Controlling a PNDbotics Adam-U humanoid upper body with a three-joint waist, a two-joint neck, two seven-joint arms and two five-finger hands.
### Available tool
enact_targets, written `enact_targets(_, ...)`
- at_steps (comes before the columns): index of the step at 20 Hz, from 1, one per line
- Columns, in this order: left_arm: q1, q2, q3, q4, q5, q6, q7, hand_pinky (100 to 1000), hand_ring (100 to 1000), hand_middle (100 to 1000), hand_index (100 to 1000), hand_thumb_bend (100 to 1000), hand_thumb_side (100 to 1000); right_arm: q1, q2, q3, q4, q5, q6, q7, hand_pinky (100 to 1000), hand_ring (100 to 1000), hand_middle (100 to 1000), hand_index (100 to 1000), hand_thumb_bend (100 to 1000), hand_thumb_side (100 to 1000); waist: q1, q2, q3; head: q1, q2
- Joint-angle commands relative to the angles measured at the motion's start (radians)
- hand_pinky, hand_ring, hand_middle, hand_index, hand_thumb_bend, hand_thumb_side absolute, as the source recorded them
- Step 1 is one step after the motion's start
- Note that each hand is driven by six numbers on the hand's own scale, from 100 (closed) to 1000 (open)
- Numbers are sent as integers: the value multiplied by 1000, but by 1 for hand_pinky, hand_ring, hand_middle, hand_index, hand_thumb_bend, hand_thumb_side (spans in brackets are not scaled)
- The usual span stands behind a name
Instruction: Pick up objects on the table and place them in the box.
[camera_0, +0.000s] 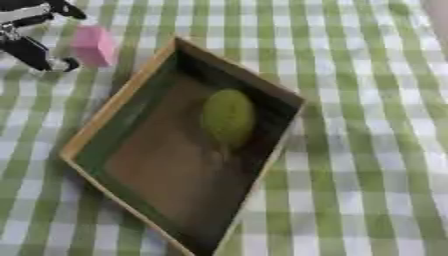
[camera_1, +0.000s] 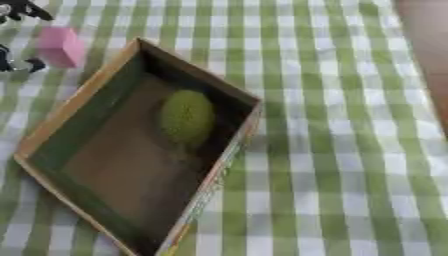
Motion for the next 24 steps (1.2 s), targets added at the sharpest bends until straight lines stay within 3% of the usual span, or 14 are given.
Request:
enact_targets(1, -27, 21, 20, -2, 3, 11, 16, 908, 941, 863, 917, 356, 100, -15, -35, -6, -15, 5, -2, 6, 905, 472, 503, 837, 100, 470, 2, -19, -4, 9, -22)
enact_targets(7, -31, 16, 18, 4, 34, 9, 30, 867, 898, 798, 873, 236, 100, -15, -35, -3, -15, 8, -2, 12, 907, 468, 500, 838, 100, 470, 2, -9, -8, 17, -25)
enact_targets(11, -31, 16, 11, 2, 48, 11, 16, 847, 872, 764, 842, 220, 100, -18, -34, -1, -15, 5, 0, 11, 907, 471, 501, 839, 100, 470, 4, -10, -10, 19, -24)
enact_targets(17, -30, 18, 17, -1, 40, 27, 52, 774, 755, 617, 757, 208, 100, -14, -36, -2, -15, 5, 1, 8, 906, 471, 501, 838, 100, 470, 5, -16, -14, 24, -16)
enact_targets(24, -25, 21, -2, -44, 26, 34, 126, 737, 703, 579, 716, 206, 100, -7, -37, -3, -15, 4, 4, 3, 904, 474, 502, 838, 100, 470, 4, -31, -5, 30, 15)
